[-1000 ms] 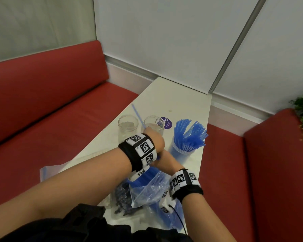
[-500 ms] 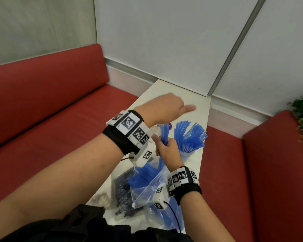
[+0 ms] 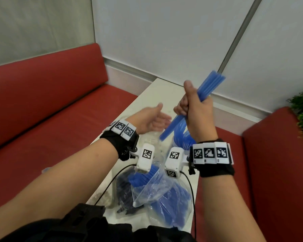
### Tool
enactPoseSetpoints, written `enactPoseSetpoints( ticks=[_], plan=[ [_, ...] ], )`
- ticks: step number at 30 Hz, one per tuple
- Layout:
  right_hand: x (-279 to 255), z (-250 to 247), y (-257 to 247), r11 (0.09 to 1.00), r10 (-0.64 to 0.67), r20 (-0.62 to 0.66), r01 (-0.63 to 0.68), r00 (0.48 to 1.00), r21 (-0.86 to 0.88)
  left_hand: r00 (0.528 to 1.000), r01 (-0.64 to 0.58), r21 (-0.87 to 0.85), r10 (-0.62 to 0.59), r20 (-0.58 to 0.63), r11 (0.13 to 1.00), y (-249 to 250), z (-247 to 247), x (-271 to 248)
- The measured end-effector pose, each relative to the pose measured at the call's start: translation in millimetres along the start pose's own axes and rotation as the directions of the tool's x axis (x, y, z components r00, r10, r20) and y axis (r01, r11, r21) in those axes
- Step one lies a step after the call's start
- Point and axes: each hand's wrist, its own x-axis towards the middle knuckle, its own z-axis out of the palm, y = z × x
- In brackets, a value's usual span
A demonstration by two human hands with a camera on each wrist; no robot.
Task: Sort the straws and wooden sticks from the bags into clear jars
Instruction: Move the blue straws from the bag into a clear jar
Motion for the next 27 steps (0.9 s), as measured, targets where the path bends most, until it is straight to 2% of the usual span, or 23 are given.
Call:
enactPoseSetpoints(
  ticks=[1, 2, 3, 5, 7, 12, 14, 16, 19, 22, 24, 27],
  plan=[
    [2, 2, -9, 0.999, -0.026, -0.008, 0.026, 1.000, 0.044, 0.985, 0.140, -0.086, -0.130, 0.115, 0.986, -12, -3, 2],
    [3, 5, -15, 0.996, -0.044, -0.018, 0.045, 0.999, 0.075, 0.959, 0.233, -0.198, -0.191, 0.208, 0.952, -23, -3, 5],
    [3, 7, -18, 0.995, -0.054, -0.028, 0.056, 0.998, 0.089, 0.940, 0.288, -0.323, -0.202, 0.275, 0.901, -33, -2, 7],
    [0, 9, -16, 0.997, -0.046, -0.041, 0.048, 0.998, 0.063, 0.929, 0.327, -0.539, -0.161, 0.332, 0.776, -43, 5, 9],
    [-4, 9, -12, 0.999, -0.030, -0.047, 0.031, 0.998, 0.040, 0.935, 0.314, -0.585, -0.138, 0.326, 0.747, -40, 10, 9],
    [-4, 6, -8, 0.999, -0.037, -0.034, 0.037, 0.999, 0.003, 0.932, 0.285, -0.340, -0.178, 0.315, 0.896, -35, 11, 6],
    [1, -2, -9, 0.998, -0.033, -0.015, 0.032, 0.999, -0.061, 0.940, 0.248, -0.265, -0.165, 0.299, 0.932, -37, 11, 8],
    [7, -16, -12, 0.972, -0.016, 0.057, 0.029, 0.998, -0.234, 0.960, 0.215, -0.253, -0.157, 0.230, 0.943, -41, 10, 13],
    [10, -43, -18, 0.857, 0.090, 0.150, 0.000, 0.985, -0.516, 0.985, 0.171, -0.232, -0.158, 0.075, 0.958, -45, 3, 21],
    [10, -62, -25, 0.821, 0.205, 0.185, -0.066, 0.961, -0.567, 0.993, 0.110, -0.170, -0.116, -0.029, 0.979, -51, -4, 30],
    [11, -71, -29, 0.846, 0.178, 0.146, -0.075, 0.973, -0.528, 0.993, 0.072, -0.183, -0.087, -0.075, 0.980, -57, -7, 35],
    [18, -86, -29, 0.855, 0.025, -0.060, -0.053, 0.998, -0.516, 0.990, 0.059, -0.049, -0.064, -0.122, 0.997, -71, -11, 39]
  ],
)
